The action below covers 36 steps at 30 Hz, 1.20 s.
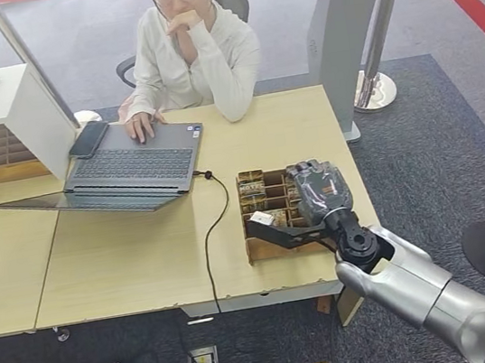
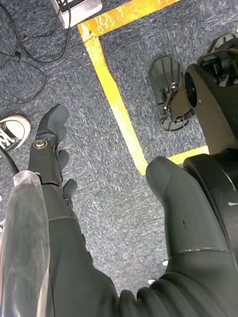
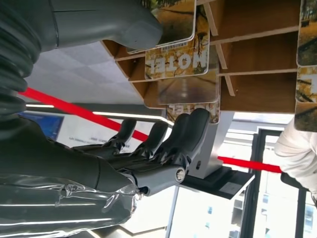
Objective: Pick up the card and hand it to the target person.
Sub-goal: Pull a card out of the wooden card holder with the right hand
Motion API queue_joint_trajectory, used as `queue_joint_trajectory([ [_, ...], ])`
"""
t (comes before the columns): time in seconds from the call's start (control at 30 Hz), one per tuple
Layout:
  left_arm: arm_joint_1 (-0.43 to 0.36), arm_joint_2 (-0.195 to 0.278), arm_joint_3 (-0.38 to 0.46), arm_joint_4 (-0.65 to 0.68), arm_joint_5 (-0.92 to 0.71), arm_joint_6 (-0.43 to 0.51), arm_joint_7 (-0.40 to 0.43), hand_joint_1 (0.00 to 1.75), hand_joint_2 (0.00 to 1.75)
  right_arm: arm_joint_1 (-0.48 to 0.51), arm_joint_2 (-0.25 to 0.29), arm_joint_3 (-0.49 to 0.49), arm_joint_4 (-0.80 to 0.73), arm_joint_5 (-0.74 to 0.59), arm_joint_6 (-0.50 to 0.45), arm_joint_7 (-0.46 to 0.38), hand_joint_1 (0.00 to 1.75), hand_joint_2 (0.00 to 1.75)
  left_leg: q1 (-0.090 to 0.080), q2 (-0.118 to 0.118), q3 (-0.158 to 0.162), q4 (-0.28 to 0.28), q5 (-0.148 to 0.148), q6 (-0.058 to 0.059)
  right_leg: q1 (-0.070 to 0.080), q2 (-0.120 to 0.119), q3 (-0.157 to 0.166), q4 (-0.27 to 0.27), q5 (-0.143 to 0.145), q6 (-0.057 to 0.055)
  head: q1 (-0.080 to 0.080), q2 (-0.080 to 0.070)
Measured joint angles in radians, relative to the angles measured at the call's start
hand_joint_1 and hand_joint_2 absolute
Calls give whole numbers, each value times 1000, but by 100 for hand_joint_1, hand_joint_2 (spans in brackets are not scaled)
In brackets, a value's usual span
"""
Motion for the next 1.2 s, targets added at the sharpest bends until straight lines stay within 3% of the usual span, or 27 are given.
queue_joint_trajectory([
  [0.6,0,-2,-1,0,1,0,-2,0,175,31,-10,-32,-45,5,21,2,110,175,0,0,0,0,0,0,0,0,0,0,0,0,-1,0],
  [1.2,1,-2,-1,0,24,8,-10,0,175,35,-10,-36,-64,23,47,-18,105,175,0,0,0,0,0,0,0,0,0,0,0,0,0,0],
])
